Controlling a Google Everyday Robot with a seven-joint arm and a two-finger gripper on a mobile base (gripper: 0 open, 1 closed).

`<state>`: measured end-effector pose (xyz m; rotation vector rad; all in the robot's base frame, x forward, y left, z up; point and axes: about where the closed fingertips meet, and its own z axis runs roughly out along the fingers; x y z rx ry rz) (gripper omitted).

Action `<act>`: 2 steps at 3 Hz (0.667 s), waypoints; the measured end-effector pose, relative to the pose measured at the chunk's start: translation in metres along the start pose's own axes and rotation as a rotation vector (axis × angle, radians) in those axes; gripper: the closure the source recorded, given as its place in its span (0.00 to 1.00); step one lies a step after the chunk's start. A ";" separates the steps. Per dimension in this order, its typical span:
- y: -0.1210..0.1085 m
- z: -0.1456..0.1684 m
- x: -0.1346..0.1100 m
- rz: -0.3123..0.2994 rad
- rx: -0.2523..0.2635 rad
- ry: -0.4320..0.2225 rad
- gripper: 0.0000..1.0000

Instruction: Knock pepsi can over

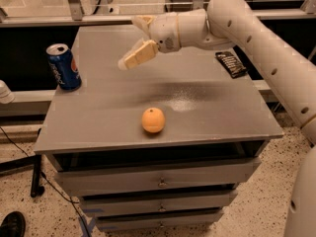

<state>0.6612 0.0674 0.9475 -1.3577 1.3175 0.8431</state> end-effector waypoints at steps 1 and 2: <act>0.001 0.034 0.014 0.039 -0.033 -0.014 0.00; -0.001 0.065 0.015 0.084 -0.053 -0.040 0.00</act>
Offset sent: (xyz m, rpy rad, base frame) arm 0.0240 0.0840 -0.0360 0.0796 0.1386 0.0416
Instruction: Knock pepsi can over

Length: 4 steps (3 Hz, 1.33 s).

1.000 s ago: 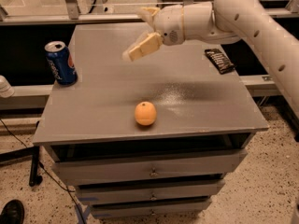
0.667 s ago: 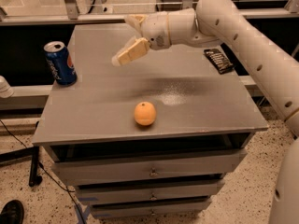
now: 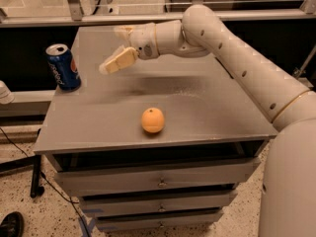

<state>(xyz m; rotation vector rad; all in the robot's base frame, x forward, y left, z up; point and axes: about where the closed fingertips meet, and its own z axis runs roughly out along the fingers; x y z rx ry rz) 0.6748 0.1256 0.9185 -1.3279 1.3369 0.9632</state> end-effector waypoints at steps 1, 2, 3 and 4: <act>-0.002 0.004 0.002 0.009 -0.010 -0.007 0.00; 0.015 0.046 0.017 0.028 -0.069 -0.005 0.00; 0.030 0.089 0.027 0.046 -0.122 0.003 0.00; 0.039 0.127 0.026 0.047 -0.155 -0.016 0.00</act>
Offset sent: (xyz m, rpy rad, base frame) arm -0.0237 0.0889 -0.0662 -0.0108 0.0912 0.1267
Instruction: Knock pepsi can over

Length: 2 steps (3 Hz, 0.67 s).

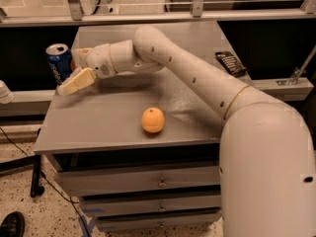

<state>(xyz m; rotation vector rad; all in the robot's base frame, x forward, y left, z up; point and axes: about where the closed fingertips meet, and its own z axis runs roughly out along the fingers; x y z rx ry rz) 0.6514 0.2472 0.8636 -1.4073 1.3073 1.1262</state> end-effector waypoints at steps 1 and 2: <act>0.002 0.028 -0.009 -0.018 -0.030 -0.033 0.17; 0.004 0.039 -0.013 -0.022 -0.042 -0.049 0.41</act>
Offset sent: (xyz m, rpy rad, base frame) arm -0.0053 0.0474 0.0079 0.0644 -0.0118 0.0498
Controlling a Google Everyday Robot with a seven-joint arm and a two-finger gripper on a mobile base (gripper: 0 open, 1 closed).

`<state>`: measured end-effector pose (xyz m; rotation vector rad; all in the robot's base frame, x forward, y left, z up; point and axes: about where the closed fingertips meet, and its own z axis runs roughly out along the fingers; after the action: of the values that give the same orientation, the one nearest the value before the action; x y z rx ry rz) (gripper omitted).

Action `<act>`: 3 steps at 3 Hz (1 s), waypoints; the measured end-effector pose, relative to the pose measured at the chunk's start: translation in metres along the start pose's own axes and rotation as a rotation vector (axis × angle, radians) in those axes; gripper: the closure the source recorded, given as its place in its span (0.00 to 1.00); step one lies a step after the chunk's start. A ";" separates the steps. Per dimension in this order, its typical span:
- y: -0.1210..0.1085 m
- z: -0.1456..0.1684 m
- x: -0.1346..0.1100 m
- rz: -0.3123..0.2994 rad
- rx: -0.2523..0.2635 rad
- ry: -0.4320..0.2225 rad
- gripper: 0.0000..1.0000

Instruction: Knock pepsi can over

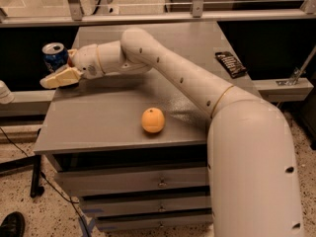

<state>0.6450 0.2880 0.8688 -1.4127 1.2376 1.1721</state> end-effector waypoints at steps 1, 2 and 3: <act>0.000 -0.006 -0.002 -0.002 0.006 0.009 0.63; -0.004 -0.031 -0.012 -0.025 0.033 0.046 0.88; -0.012 -0.060 -0.040 -0.084 0.050 0.139 1.00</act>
Offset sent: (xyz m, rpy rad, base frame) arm 0.0197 -0.0650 0.0377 -0.0881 -0.0797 -0.0756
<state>0.6609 0.2361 0.9178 -1.5145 1.2810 0.9931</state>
